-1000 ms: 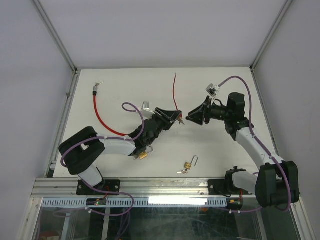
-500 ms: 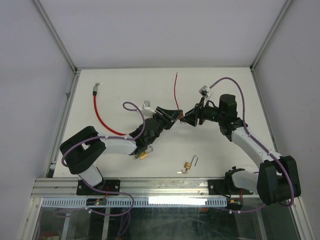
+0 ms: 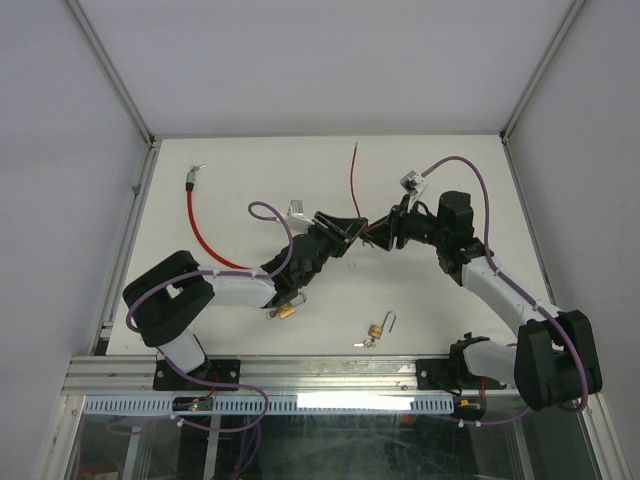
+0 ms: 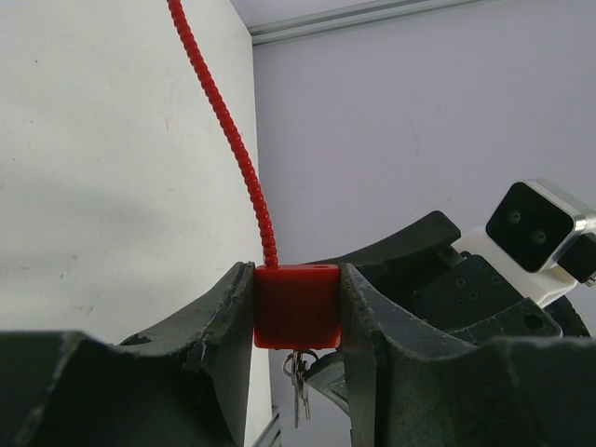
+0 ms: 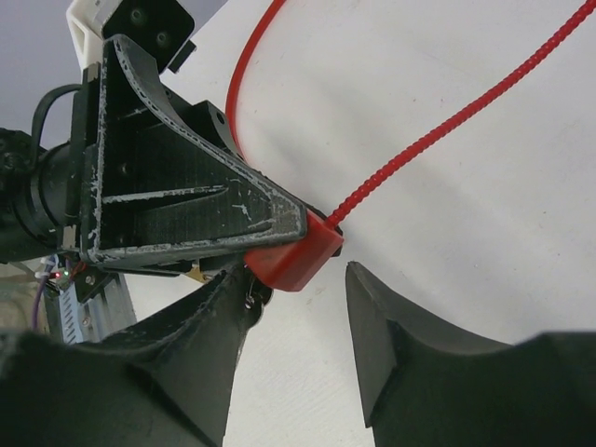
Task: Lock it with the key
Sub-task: Pick up the lock from the center of the board.
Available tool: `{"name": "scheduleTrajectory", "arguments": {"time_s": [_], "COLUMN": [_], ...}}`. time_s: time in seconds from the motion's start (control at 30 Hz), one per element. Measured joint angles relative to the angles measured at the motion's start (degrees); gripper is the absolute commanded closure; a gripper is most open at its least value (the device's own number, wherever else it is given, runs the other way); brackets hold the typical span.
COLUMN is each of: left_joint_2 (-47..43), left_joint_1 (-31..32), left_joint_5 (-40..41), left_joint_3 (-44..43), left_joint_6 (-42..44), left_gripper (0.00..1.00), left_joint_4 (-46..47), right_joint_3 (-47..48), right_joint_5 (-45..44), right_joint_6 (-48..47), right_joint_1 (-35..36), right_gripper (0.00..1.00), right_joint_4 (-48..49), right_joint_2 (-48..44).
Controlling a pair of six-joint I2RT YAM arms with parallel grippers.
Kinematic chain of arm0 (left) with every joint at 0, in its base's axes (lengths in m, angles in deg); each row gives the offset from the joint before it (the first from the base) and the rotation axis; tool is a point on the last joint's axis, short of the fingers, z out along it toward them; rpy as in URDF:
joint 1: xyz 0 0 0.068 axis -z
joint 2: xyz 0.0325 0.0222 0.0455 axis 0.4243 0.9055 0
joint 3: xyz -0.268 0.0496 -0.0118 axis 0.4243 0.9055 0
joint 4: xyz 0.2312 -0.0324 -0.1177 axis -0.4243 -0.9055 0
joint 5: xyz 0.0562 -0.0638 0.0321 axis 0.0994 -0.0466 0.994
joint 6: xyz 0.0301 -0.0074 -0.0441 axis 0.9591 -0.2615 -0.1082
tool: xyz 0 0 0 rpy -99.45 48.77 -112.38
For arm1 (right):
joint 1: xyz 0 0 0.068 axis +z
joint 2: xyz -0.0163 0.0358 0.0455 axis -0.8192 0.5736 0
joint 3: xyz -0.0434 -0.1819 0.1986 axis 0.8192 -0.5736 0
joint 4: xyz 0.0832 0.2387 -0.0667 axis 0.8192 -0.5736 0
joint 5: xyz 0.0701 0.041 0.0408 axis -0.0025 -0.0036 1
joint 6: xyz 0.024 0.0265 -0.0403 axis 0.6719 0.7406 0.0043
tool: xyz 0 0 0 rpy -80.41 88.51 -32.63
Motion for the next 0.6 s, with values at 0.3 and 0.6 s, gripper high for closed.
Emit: {"name": "scheduleTrajectory", "arguments": {"time_s": [0.3, 0.6], "left_joint_2": [0.94, 1.88], "left_joint_1": [0.04, -0.02], "left_joint_5": [0.07, 1.01], "left_joint_3": [-1.36, -2.86], "left_joint_6": [-0.11, -0.04], "left_gripper": [0.98, 0.86], "left_joint_4": [-1.11, -2.49], "right_joint_3": [-0.07, -0.09], "right_joint_5": [-1.46, -5.09], "right_joint_6": [3.17, 3.45], "right_joint_1": [0.44, 1.31], "right_gripper": [0.55, 0.78], "right_joint_4": [0.55, 0.13], "right_joint_2": [0.02, 0.02]}}
